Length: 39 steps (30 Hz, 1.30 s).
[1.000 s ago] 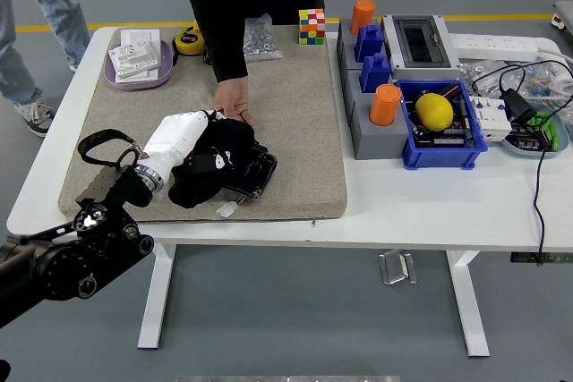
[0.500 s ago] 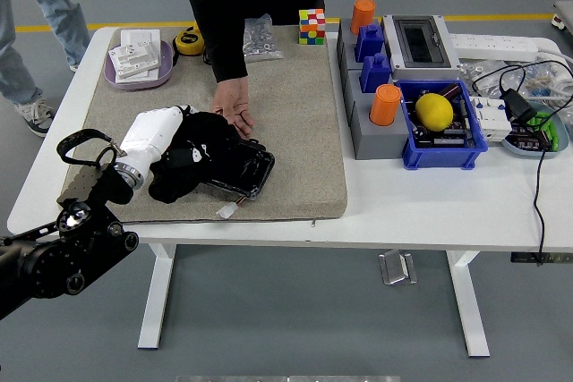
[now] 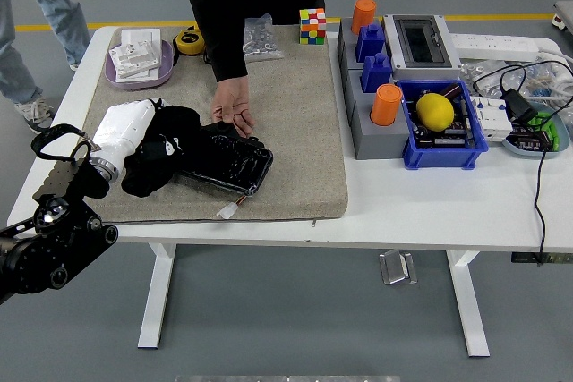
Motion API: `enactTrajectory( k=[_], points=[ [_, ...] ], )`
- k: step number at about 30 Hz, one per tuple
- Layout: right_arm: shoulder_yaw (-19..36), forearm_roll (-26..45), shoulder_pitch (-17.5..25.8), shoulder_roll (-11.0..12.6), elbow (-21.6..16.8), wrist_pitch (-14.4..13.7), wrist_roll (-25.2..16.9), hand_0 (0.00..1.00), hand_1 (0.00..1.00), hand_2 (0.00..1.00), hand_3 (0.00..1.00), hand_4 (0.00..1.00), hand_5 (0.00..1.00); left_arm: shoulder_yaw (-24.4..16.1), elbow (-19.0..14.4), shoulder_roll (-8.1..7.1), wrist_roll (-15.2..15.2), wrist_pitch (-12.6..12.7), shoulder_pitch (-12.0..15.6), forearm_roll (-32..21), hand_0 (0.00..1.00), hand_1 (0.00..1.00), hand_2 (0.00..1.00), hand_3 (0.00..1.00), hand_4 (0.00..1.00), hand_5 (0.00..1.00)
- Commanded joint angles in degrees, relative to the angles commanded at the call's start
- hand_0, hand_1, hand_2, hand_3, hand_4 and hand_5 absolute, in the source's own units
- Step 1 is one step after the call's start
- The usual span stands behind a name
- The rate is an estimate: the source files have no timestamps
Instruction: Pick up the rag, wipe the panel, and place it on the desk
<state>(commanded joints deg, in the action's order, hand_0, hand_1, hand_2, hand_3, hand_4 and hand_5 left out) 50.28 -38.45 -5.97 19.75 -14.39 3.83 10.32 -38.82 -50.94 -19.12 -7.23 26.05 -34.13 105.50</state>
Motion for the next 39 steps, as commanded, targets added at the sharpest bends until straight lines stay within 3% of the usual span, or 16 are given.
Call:
enactTrajectory(
  k=[10, 22, 30, 39],
  points=[
    [0.2, -0.1, -0.1, 0.0, 0.0, 0.0, 0.0, 0.718, 0.61, 0.666, 0.578, 0.969, 0.532, -1.9, 1.0, -1.12, 0.1, 0.4, -0.2, 0.5, 0.21, 0.209, 0.492, 0.379, 0.308, 0.002],
    [0.0, 0.1, -0.3, 0.2, -0.1, 0.1, 0.0, 0.717, 0.609, 0.666, 0.579, 0.972, 0.534, -1.6, 1.4, -0.98, -0.2, 0.5, -0.2, 0.6, 0.209, 0.207, 0.491, 0.378, 0.308, 0.002],
    [0.0, 0.0, -0.5, 0.1, -0.1, 0.2, 0.0, 0.717, 0.608, 0.666, 0.579, 0.973, 0.534, -1.2, -2.5, -0.32, -1.1, -0.1, -0.7, 1.6, 0.209, 0.205, 0.489, 0.376, 0.31, 0.002],
    [0.1, 0.0, -0.5, 0.2, 0.0, 0.2, 0.0, 0.718, 0.608, 0.666, 0.58, 0.974, 0.536, 3.8, -6.6, 0.56, -2.0, -0.9, -1.1, 0.5, 0.209, 0.203, 0.491, 0.377, 0.31, 0.002]
  ],
)
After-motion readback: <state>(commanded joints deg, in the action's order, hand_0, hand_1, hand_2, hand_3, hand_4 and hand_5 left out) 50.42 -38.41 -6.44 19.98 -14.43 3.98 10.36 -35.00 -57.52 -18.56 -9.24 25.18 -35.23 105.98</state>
